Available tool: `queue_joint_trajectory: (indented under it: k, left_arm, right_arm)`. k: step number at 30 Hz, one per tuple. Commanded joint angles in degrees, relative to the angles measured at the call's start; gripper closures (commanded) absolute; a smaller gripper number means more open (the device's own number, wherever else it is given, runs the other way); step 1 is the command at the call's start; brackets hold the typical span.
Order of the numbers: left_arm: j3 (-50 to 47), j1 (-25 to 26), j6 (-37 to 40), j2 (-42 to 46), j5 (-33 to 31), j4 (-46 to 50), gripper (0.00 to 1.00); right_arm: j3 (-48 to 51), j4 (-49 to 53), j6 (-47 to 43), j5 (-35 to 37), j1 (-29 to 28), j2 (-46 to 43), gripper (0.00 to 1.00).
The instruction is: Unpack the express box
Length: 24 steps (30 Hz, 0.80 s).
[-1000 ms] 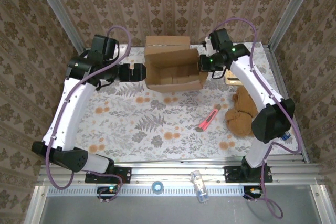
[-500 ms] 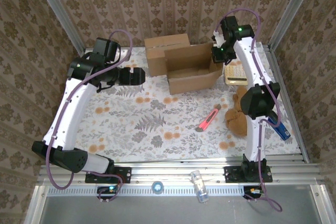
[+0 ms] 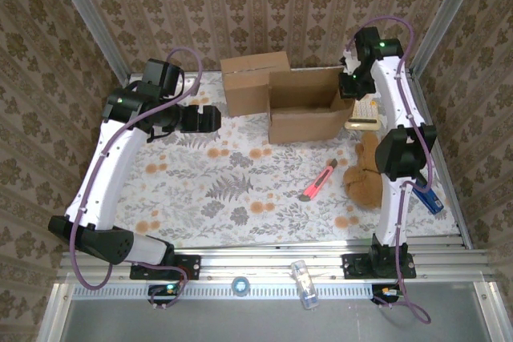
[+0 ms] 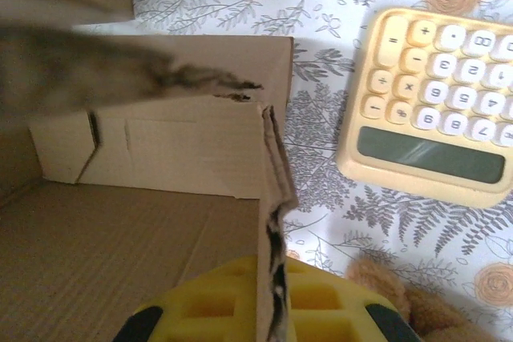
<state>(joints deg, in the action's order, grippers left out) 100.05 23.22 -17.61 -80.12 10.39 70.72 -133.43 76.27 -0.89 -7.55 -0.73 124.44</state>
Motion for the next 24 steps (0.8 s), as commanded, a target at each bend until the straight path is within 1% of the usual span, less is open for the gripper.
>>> queue_joint_trajectory:
  k: [1, 6, 11, 12, 16, 18, 20, 22, 24]
  left_arm:
    - [-0.67, 0.16, -0.24, 1.23, -1.03, 1.36, 0.07]
    - [-0.66, 0.16, -0.50, 1.20, -0.89, 1.41, 0.07]
    - [-0.56, 0.14, -0.58, 1.19, -1.01, 1.75, 0.07]
    - [-0.62, 0.16, -0.59, 1.19, -1.05, 1.70, 0.06]
    - [-0.99, 0.16, -0.61, 1.10, -1.08, 1.64, 0.03]
    - [-1.07, 0.11, -0.67, 1.02, -1.06, 1.62, 0.02]
    - [-1.33, 0.16, -0.73, 0.93, -0.97, 1.50, 0.01]
    - [-1.67, 0.11, -0.82, 0.85, -0.97, 1.26, 0.00]
    - [-2.02, 0.16, -0.92, 0.80, -0.93, 0.89, 0.00]
  right_arm:
    - [0.10, -1.22, 2.42, 1.49, 1.82, 0.00, 1.00]
    - [-3.02, -2.45, 5.14, 2.67, 2.90, 2.47, 1.00]
    - [-11.53, 0.80, 5.35, 1.88, 3.02, 6.89, 0.99]
    - [-12.96, 1.41, 5.37, 1.54, 3.02, 7.83, 0.93]
    - [-14.22, 1.95, 5.54, 1.35, 3.02, 8.93, 0.61]
    - [-14.23, 1.95, 5.48, 1.46, 3.02, 8.73, 0.52]
    - [-14.28, 1.78, 5.55, 1.48, 3.02, 8.37, 0.44]
    - [-14.23, 1.61, 5.63, 1.40, 3.02, 7.80, 0.39]
    - [-14.24, 1.60, 5.62, 1.26, 3.02, 7.08, 0.36]
